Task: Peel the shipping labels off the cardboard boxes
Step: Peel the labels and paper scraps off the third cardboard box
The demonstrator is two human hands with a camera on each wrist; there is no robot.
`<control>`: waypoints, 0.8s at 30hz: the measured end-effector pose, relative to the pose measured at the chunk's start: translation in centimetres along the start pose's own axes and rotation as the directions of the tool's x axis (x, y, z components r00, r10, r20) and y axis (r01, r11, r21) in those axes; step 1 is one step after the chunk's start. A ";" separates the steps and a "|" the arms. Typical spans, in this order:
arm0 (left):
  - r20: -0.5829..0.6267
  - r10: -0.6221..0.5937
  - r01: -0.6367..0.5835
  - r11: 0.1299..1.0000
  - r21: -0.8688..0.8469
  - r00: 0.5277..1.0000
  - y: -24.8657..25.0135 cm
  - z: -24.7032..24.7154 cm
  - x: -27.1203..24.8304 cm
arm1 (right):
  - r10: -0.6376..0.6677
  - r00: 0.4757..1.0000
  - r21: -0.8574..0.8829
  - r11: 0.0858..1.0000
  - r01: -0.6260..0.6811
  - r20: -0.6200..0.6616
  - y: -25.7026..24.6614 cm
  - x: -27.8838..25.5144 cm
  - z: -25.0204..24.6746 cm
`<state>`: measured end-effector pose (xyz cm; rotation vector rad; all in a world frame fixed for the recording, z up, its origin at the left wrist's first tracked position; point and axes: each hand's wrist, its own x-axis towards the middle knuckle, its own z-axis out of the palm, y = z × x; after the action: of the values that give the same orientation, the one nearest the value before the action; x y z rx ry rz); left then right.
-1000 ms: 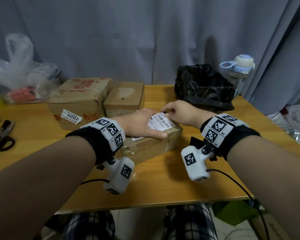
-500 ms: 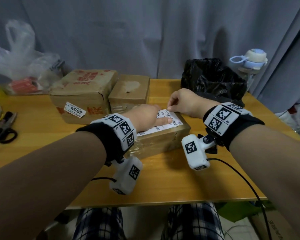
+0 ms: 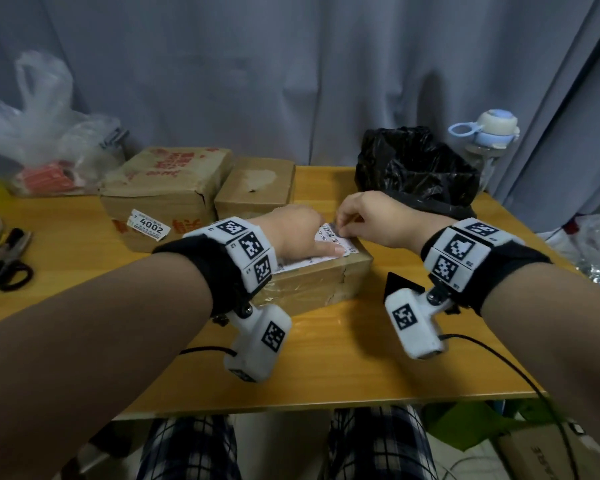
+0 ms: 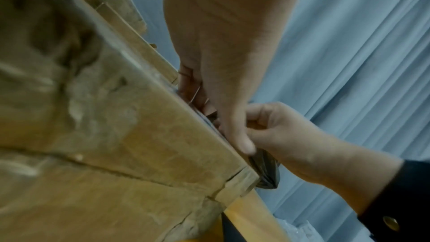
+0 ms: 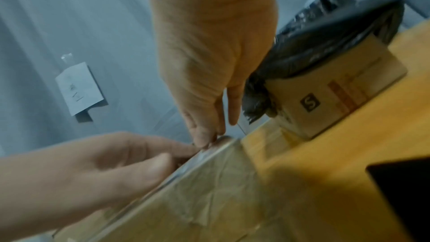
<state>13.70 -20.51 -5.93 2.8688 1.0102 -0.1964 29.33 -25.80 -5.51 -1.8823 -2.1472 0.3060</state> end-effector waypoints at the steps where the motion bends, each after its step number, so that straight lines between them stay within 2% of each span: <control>1: 0.039 0.023 -0.022 0.999 -0.032 0.999 0.1 -0.1 -0.1 | -0.031 0.998 -0.022 0.999 0.032 0.051 0.2 -0.5 -0.5; 3: 0.098 0.053 -0.045 0.995 -0.084 0.994 0.3 -0.2 -0.5 | -0.049 0.986 -0.079 0.995 0.062 0.161 0.3 -1.5 -1.3; 6: 0.071 0.061 -0.053 0.991 -0.122 0.996 0.6 -0.1 -0.6 | -0.018 0.968 -0.149 0.987 0.057 0.251 0.2 -2.7 -2.1; 8: 0.063 0.063 -0.052 0.985 -0.167 0.996 0.6 -0.1 -0.5 | -0.023 0.967 -0.204 0.976 0.077 0.253 0.1 -3.1 -2.2; 12: 0.068 0.065 -0.045 0.964 -0.261 0.996 0.1 0.1 -0.6 | -0.162 0.963 -0.330 0.916 0.228 0.216 -0.2 -3.5 -1.7; 17: 0.067 0.045 -0.026 0.966 -0.257 0.997 -0.2 0.1 -0.7 | -0.262 0.933 -0.429 0.834 0.347 0.247 -0.3 -4.1 -1.2; 24: 0.082 0.040 -0.017 0.964 -0.264 0.996 -0.4 0.0 -0.8 | -0.308 0.917 -0.475 0.786 0.396 0.254 -0.3 -3.9 -0.8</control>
<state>12.80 -20.68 -5.85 2.6093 0.9037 -0.1691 29.80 -29.74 -4.89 -1.6683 -2.8598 -0.2385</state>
